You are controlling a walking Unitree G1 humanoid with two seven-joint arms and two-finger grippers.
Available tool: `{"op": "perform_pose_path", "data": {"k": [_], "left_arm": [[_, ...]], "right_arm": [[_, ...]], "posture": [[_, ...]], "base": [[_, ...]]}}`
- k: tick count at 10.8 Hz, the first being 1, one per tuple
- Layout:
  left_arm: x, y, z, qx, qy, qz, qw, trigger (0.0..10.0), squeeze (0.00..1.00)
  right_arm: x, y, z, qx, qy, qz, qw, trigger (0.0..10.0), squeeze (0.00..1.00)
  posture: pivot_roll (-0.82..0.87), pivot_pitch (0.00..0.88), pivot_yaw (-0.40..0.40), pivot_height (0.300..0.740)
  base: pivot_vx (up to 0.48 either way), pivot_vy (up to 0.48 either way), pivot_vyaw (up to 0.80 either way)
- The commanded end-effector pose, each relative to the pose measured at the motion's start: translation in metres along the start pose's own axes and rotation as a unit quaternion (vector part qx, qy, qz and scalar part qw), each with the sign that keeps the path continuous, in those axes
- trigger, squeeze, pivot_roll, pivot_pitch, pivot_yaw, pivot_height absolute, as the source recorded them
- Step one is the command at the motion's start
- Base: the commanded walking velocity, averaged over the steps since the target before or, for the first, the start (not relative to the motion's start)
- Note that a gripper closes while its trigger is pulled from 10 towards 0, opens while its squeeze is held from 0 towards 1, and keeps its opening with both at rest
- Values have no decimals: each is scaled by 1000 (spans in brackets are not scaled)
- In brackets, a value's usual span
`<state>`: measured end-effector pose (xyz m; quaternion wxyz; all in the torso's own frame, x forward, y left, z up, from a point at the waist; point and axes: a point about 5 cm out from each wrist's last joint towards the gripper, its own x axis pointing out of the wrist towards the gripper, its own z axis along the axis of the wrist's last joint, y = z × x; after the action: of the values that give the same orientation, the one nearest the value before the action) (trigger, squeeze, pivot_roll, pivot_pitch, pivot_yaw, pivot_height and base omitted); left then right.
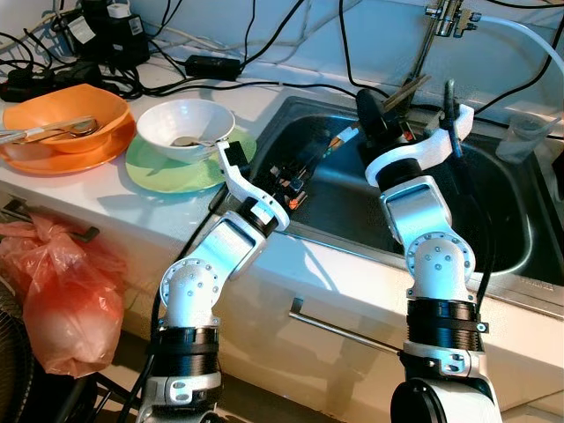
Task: Kitchen organization
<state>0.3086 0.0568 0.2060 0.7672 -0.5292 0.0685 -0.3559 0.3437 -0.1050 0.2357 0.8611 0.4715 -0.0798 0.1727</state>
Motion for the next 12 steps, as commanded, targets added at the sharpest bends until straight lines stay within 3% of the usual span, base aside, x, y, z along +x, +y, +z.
{"op": "perform_pose_path", "data": {"k": [1,5,7,9,10,12], "left_arm": [[-2,-14,4,49,-1,-22,999,10000,1000],[-21,-6,0,108,39,0,993,10000,1000],[-32,-7,5,159,68,-8,985,10000,1000],[-40,-6,3,174,96,-15,980,10000,1000],[-46,-3,-1,184,124,-20,975,10000,1000],[-49,-3,-9,193,156,-32,968,10000,1000]], "right_arm": [[-4,-17,-7,-23,13,-44,999,10000,0],[-3,-26,3,-87,-1,-56,995,10000,0],[-3,-33,13,-136,-14,-64,989,10000,0],[-4,-36,16,-175,-12,-62,982,10000,0],[-6,-41,17,-222,-2,-59,973,10000,0],[-11,-46,15,-255,10,-60,965,10000,0]], "posture": [[-16,0,-35,740],[0,0,-27,740],[6,0,-18,740],[11,0,-16,740],[18,0,-11,740],[16,0,-9,740]], "base": [[0,0,0],[0,0,0],[0,0,0],[0,0,0],[0,0,0],[0,0,0]]}}
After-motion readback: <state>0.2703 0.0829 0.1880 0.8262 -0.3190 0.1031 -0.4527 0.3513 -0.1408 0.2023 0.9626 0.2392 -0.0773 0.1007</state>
